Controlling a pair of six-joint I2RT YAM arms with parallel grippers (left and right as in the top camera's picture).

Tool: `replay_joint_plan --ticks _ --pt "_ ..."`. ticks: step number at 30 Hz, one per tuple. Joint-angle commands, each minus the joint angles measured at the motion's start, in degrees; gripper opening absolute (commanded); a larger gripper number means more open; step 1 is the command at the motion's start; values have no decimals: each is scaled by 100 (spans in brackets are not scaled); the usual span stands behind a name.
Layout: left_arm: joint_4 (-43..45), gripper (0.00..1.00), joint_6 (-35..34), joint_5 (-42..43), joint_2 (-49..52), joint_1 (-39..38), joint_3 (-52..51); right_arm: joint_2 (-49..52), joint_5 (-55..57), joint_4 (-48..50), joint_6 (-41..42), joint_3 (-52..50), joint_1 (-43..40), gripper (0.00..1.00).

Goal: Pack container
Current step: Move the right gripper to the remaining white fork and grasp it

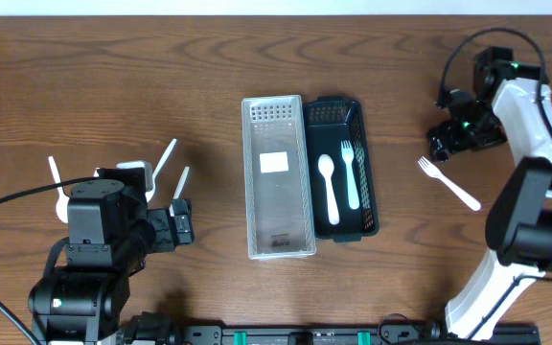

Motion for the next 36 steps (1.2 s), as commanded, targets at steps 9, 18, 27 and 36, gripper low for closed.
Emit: replay_joint_plan --ticks 9,18,27,36 --pt "15 98 -7 55 72 -2 85 516 647 114 72 -407 35 91" --pt "15 98 -9 57 151 -2 85 516 699 785 179 -1143 37 89" --pt "15 98 -9 57 151 -2 85 516 446 887 358 -1255 37 64" --pt "13 98 -9 57 151 -2 85 516 446 890 400 -1255 39 38"
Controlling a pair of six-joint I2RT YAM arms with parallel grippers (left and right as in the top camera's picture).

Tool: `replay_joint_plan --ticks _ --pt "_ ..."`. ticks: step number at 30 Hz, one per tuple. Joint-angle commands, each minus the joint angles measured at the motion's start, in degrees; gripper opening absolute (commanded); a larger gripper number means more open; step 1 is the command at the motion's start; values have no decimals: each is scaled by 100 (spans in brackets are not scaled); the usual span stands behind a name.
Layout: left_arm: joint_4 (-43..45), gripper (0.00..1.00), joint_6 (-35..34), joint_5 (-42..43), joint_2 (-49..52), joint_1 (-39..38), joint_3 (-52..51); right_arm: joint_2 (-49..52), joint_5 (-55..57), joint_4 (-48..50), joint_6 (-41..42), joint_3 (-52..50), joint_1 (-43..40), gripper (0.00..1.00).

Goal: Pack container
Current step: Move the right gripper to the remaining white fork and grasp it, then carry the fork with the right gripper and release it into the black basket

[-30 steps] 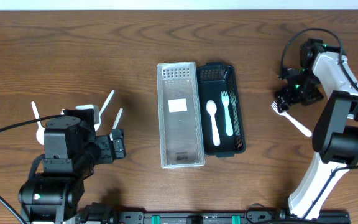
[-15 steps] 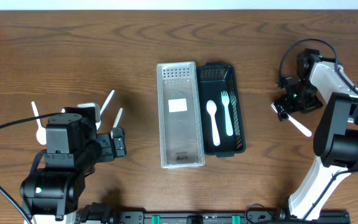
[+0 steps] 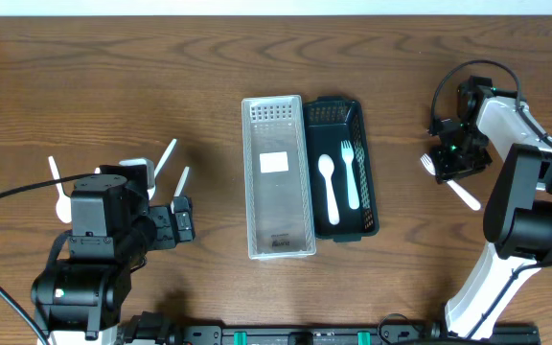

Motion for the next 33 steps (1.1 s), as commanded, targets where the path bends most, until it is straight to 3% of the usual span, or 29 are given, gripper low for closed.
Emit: replay_joint_plan --ticks 1,17,24,25,33 --pt "7 98 -9 57 -4 -2 85 289 31 131 111 -219 31 37" --pt "7 98 -9 57 -4 -2 85 289 28 186 133 -216 66 12" --pt "7 98 -9 57 -4 -2 85 286 26 227 846 -94 70 6" --pt "7 98 -9 57 -4 -2 85 286 9 175 1071 -11 72 1" --pt "7 98 -9 57 -4 -2 85 131 -485 -1207 1652 1628 372 1"
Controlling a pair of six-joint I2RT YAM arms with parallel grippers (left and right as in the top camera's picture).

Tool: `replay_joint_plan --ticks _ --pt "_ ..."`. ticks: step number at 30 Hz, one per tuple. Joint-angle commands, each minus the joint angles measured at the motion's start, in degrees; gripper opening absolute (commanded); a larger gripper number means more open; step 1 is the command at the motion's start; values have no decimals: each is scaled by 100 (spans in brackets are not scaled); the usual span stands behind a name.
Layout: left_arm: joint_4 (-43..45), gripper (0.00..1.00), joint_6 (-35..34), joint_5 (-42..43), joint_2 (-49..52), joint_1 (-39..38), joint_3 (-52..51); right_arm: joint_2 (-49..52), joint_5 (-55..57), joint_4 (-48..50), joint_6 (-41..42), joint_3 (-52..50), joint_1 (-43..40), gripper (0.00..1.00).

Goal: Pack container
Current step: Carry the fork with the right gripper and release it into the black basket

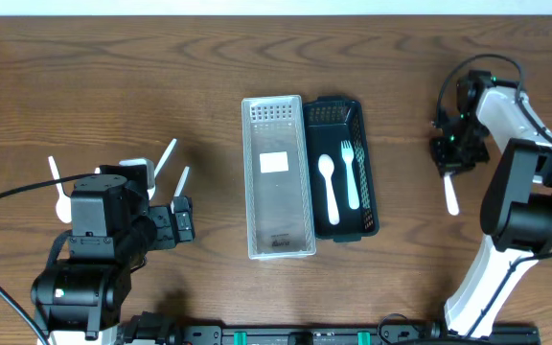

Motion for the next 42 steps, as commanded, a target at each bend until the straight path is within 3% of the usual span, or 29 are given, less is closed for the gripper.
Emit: replay_joint_plan --ticks 1,8,14,17,24,34,36,38,41,42 --pt "4 98 -9 57 -4 -2 85 -192 -234 -411 538 940 337 1" --pt "2 98 -9 57 -4 -2 85 -977 -455 -769 1161 2221 1408 1" --pt "4 98 -9 57 -4 -2 85 -1427 -450 -516 2400 2315 2461 1" --pt "4 98 -9 57 -4 -2 85 -1377 -444 -520 2634 2273 2914 1" --pt "2 98 -9 57 -4 -2 85 -1176 52 -328 3025 1794 3593 1" --pt "2 98 -9 57 -4 -2 85 -1158 39 413 3233 245 3641 2" --pt "2 98 -9 57 -4 -2 85 -1161 39 468 3230 101 3641 6" --pt "2 98 -9 57 -4 -2 85 -1158 42 479 3228 44 3641 17" --pt "2 98 -9 57 -4 -2 85 -1161 42 560 3228 48 3641 20" --pt "2 98 -9 57 -4 -2 85 -1161 42 612 3230 48 3641 28"
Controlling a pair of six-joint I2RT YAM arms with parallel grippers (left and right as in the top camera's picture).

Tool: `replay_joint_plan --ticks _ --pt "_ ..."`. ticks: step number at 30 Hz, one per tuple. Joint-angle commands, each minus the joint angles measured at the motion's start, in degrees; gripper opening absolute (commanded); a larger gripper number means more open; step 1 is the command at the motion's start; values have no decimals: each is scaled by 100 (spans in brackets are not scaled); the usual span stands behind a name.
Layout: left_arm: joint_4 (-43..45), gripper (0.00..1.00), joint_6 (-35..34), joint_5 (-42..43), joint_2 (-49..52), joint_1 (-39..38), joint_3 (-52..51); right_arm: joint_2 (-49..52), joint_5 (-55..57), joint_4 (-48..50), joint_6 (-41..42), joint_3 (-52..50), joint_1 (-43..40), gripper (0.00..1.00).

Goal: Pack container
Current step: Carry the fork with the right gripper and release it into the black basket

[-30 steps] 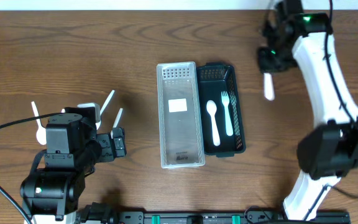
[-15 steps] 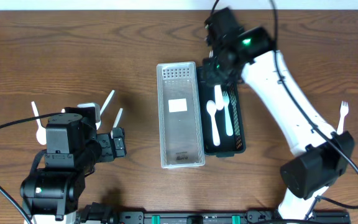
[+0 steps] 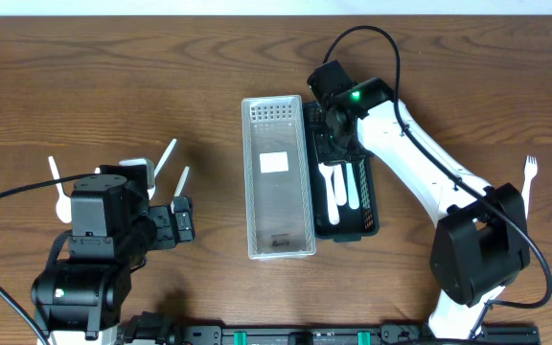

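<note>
A black basket (image 3: 367, 206) sits mid-table with a white spoon (image 3: 332, 203) and a white fork (image 3: 352, 187) lying in it. My right gripper (image 3: 337, 165) reaches down into the basket's upper half, shut on another white fork whose handle shows just below the fingers. A clear basket (image 3: 276, 230) stands right beside the black one on its left, holding only a label. One more white fork (image 3: 529, 180) lies at the far right. My left gripper (image 3: 182, 220) rests open at the lower left, close to a white spoon (image 3: 57, 192) and two white forks (image 3: 166, 155).
The left arm's bulky body (image 3: 94, 249) fills the lower left corner. The right arm (image 3: 420, 182) stretches diagonally from the lower right across to the black basket. A dark rail (image 3: 286, 335) runs along the table's front edge.
My right gripper was at the right side of the table with a fork hanging from it; now it is over the black basket with the fork. A fork at the far right is uncovered.
My right gripper hovered beside a fork lying on the right of the table. Then it was down on the fork's head, then holding the fork turned upright in the view. Now gripper and fork are in the black basket. The left arm stayed put.
</note>
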Motion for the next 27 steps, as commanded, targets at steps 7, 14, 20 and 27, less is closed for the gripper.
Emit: replay_joint_plan --ticks 7,14,20,27 --pt "2 98 -9 57 -4 -2 85 -52 350 72 -31 542 -109 59" --pt "0 98 -9 57 -4 -2 85 -866 1047 -214 -7 2006 -964 70" --pt "2 98 -7 55 -4 -2 85 -1488 1043 -538 201 2151 -2835 83" --pt "4 98 -7 55 -4 -2 85 -1239 962 -861 -380 1755 -4992 98"
